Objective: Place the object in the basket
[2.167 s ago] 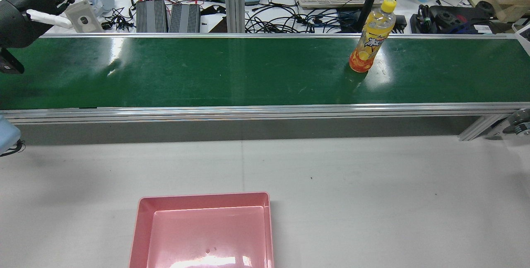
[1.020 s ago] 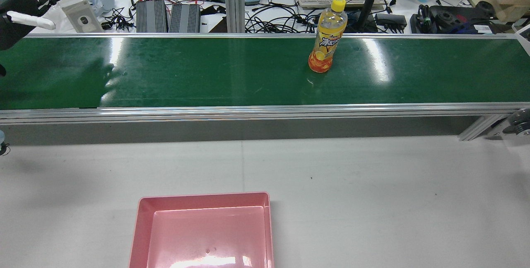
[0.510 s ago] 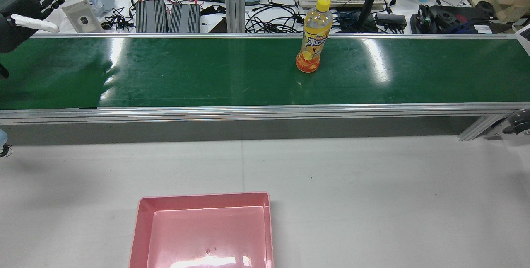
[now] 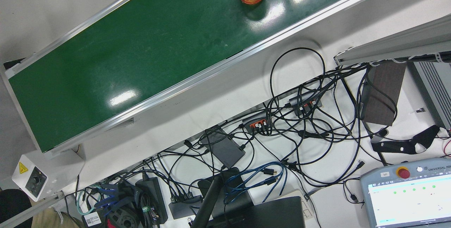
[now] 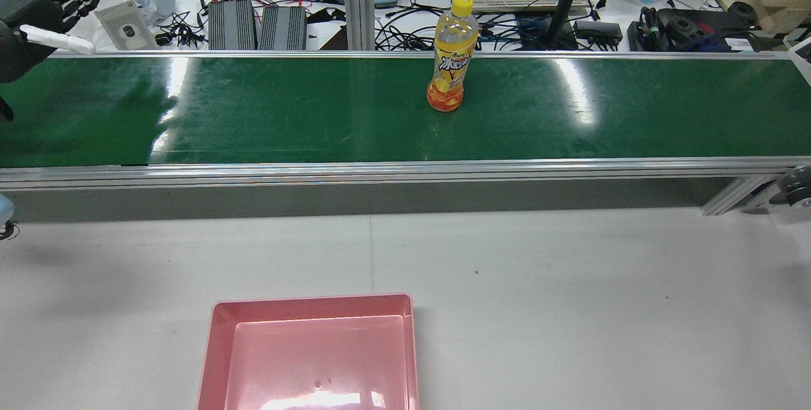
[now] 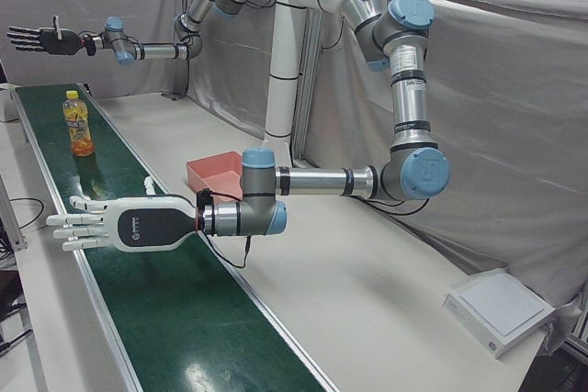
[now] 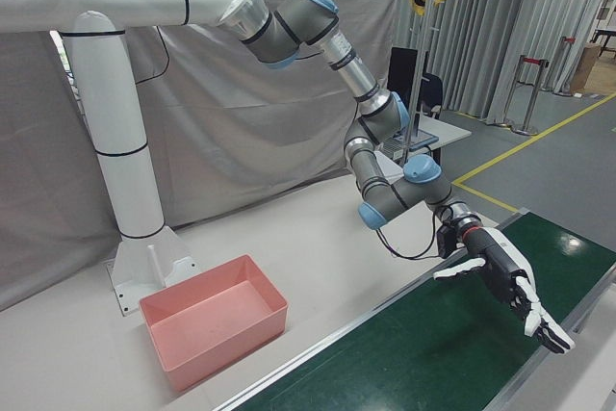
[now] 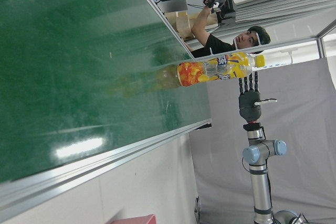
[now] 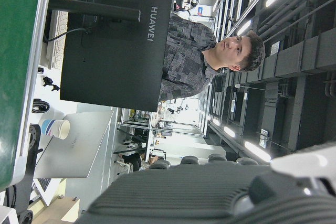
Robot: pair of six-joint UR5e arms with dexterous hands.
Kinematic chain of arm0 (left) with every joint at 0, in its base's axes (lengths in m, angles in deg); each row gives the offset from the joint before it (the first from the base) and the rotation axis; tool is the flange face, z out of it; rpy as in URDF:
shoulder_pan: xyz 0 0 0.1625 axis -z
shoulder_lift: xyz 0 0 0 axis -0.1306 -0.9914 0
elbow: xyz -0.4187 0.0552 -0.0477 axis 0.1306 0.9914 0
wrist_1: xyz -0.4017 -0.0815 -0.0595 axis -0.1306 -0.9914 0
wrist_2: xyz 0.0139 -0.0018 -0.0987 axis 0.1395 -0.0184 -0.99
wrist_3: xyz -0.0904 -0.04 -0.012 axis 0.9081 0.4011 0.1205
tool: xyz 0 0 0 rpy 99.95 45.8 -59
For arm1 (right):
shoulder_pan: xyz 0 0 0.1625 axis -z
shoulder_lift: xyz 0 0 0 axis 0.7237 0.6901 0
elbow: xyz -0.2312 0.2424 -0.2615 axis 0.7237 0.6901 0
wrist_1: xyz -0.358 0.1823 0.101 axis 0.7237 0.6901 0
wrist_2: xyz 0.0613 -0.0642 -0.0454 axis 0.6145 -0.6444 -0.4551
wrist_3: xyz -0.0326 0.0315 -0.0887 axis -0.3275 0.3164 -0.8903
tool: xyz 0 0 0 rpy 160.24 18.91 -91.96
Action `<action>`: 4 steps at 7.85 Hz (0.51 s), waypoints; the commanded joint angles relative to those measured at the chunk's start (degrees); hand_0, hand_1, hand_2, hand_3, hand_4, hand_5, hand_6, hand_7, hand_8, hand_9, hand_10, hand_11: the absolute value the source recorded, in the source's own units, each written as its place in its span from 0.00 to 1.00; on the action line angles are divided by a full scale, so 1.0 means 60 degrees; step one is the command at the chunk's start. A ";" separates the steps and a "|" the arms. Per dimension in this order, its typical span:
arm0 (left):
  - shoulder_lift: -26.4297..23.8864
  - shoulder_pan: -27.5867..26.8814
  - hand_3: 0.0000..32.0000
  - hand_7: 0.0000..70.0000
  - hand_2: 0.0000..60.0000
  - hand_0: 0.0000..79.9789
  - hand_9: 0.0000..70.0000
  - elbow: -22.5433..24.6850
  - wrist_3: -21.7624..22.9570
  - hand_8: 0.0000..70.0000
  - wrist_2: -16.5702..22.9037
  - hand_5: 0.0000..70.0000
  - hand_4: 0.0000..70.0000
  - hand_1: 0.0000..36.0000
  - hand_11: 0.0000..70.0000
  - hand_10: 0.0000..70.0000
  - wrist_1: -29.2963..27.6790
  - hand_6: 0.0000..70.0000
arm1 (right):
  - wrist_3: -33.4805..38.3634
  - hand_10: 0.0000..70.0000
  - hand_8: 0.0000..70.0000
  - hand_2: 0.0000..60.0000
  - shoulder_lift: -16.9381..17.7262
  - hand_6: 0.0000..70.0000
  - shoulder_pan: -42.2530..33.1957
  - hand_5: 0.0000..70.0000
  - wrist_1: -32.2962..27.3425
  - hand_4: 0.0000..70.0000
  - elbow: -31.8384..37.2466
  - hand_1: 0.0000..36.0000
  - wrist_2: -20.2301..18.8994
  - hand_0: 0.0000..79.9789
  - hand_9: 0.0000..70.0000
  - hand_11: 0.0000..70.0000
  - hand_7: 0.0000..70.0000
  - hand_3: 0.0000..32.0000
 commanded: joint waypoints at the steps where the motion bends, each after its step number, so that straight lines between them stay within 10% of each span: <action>1: -0.0065 -0.0005 0.00 0.05 0.00 0.71 0.00 0.0119 0.0001 0.04 0.0000 0.29 0.14 0.52 0.00 0.00 -0.0016 0.00 | 0.0000 0.00 0.00 0.00 0.0000 0.00 0.0000 0.00 0.0000 0.00 0.0000 0.00 0.0000 0.00 0.00 0.00 0.00 0.00; 4: -0.0342 -0.0034 0.00 0.05 0.00 0.70 0.00 0.0032 -0.0042 0.04 0.0000 0.31 0.13 0.50 0.00 0.00 -0.0016 0.00 | 0.0000 0.00 0.00 0.00 0.0000 0.00 0.0000 0.00 0.0000 0.00 0.0000 0.00 0.0000 0.00 0.00 0.00 0.00 0.00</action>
